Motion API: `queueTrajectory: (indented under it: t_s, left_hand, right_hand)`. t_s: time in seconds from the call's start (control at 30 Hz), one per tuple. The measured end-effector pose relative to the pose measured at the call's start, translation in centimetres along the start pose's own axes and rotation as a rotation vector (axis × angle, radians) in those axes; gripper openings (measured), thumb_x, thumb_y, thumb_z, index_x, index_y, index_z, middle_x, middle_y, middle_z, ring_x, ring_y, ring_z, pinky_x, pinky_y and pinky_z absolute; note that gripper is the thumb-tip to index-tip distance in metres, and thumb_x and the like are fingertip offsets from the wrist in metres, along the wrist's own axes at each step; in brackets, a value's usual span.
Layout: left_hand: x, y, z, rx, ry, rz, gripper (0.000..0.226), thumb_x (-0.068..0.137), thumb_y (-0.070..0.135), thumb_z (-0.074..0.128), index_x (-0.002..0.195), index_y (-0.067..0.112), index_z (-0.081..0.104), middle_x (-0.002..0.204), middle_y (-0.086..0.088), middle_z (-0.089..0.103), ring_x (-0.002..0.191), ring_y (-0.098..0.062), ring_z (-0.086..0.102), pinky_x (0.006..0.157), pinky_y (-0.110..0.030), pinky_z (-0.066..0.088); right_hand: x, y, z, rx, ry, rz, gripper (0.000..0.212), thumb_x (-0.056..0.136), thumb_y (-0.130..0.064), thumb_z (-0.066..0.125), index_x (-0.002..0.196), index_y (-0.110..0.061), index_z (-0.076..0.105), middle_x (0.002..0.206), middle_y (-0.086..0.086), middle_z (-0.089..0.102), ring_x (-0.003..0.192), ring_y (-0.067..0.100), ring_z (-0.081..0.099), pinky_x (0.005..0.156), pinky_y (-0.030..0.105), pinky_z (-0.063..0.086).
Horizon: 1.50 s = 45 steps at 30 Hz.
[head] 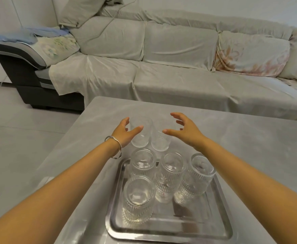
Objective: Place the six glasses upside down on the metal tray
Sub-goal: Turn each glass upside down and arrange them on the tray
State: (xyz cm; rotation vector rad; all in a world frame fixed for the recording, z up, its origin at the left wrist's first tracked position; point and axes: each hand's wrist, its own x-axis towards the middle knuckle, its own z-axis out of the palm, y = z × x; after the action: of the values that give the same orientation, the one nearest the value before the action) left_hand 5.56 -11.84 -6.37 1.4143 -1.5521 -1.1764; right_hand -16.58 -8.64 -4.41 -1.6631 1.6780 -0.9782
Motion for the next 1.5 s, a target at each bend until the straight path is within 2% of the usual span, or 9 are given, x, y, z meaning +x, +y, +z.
queueTrajectory:
  t_s: [0.2, 0.47, 0.63, 0.8, 0.9, 1.03, 1.13, 1.33, 1.5]
  left_hand:
    - [1.6, -1.2, 0.8, -0.004, 0.000, 0.008, 0.074, 0.082, 0.038, 0.060, 0.143, 0.024, 0.020, 0.152, -0.007, 0.029, 0.134, -0.029, 0.035, 0.103, -0.040, 0.035]
    - [1.5, -1.4, 0.8, -0.058, -0.002, 0.021, 0.072, 0.083, 0.034, 0.061, 0.142, 0.030, 0.020, 0.150, -0.008, 0.032, 0.131, -0.028, 0.039, 0.092, -0.032, 0.037]
    - [-0.2, -0.3, 0.9, -0.127, 0.061, -0.012, 0.072, 0.084, 0.035, 0.059, 0.143, 0.027, 0.018, 0.152, -0.007, 0.027, 0.137, -0.028, 0.030, 0.105, -0.040, 0.032]
    - [-3.0, 2.8, 0.2, -0.177, 0.056, 0.104, 0.060, 0.083, 0.044, 0.056, 0.137, 0.031, 0.032, 0.150, -0.002, 0.031, 0.136, -0.020, 0.031, 0.103, -0.033, 0.030]
    - [-5.5, 5.4, 0.3, -0.220, -0.030, 0.134, 0.051, 0.086, 0.048, 0.048, 0.132, 0.027, 0.041, 0.142, 0.000, 0.042, 0.127, -0.014, 0.041, 0.095, -0.026, 0.032]
    - [-9.1, 8.6, 0.2, -0.454, -0.225, 0.052, 0.030, 0.085, 0.053, 0.043, 0.103, 0.031, 0.054, 0.123, -0.003, 0.056, 0.112, -0.022, 0.059, 0.095, -0.032, 0.046]
    - [-11.4, 9.7, -0.4, -0.584, -0.251, 0.087, 0.038, 0.073, 0.059, 0.053, 0.098, 0.032, 0.060, 0.113, -0.001, 0.067, 0.098, -0.020, 0.068, 0.081, -0.029, 0.056]
    - [-14.4, 10.1, -2.6, -0.668, -0.191, 0.107, 0.060, 0.061, 0.053, 0.068, 0.109, 0.018, 0.065, 0.109, -0.005, 0.072, 0.097, -0.020, 0.069, 0.078, -0.027, 0.057]
    - [-16.5, 10.1, -2.9, -0.530, -0.182, 0.173, 0.068, 0.057, 0.044, 0.073, 0.117, 0.017, 0.061, 0.110, -0.004, 0.070, 0.096, -0.013, 0.068, 0.070, -0.022, 0.056]
  right_hand:
    - [1.7, 1.0, 2.0, 0.051, -0.058, 0.038, 0.086, 0.072, -0.030, 0.081, 0.143, -0.019, 0.035, 0.151, 0.004, 0.036, 0.134, 0.024, 0.040, 0.097, 0.029, 0.039]
    - [1.4, 1.2, 2.4, 0.090, 0.037, 0.011, 0.082, 0.064, -0.033, 0.086, 0.134, -0.025, 0.044, 0.138, 0.006, 0.048, 0.114, 0.019, 0.051, 0.087, 0.027, 0.044]
    - [-0.4, -0.1, 0.8, 0.156, 0.151, -0.020, 0.074, 0.064, -0.032, 0.086, 0.127, -0.030, 0.048, 0.127, -0.001, 0.051, 0.113, 0.021, 0.055, 0.084, 0.027, 0.046]
    - [-2.5, -5.1, -2.5, 0.224, 0.260, -0.106, 0.071, 0.064, -0.033, 0.086, 0.126, -0.032, 0.051, 0.125, -0.001, 0.053, 0.108, 0.015, 0.057, 0.077, 0.017, 0.045]
    - [-4.7, -8.3, -3.8, 0.409, 0.285, -0.110, 0.066, 0.066, -0.033, 0.083, 0.124, -0.034, 0.053, 0.125, 0.000, 0.057, 0.113, 0.012, 0.057, 0.077, 0.022, 0.048]
    - [-8.0, -11.2, -4.1, 0.774, 0.198, -0.067, 0.068, 0.060, -0.037, 0.079, 0.122, -0.032, 0.053, 0.126, 0.008, 0.062, 0.117, 0.021, 0.060, 0.094, 0.044, 0.051]
    - [-10.2, -12.0, -4.0, 0.885, 0.114, -0.070, 0.067, 0.061, -0.034, 0.078, 0.123, -0.030, 0.052, 0.123, 0.006, 0.064, 0.118, 0.024, 0.060, 0.096, 0.044, 0.049]
    - [-14.1, -11.7, -3.8, 0.691, -0.076, -0.036, 0.065, 0.070, -0.026, 0.079, 0.129, -0.023, 0.051, 0.127, 0.011, 0.062, 0.112, 0.021, 0.065, 0.096, 0.038, 0.052]
    - [-16.6, -11.3, -3.1, 0.462, -0.152, -0.050, 0.057, 0.065, -0.044, 0.074, 0.118, -0.033, 0.055, 0.115, -0.004, 0.068, 0.101, 0.008, 0.068, 0.079, 0.023, 0.057]
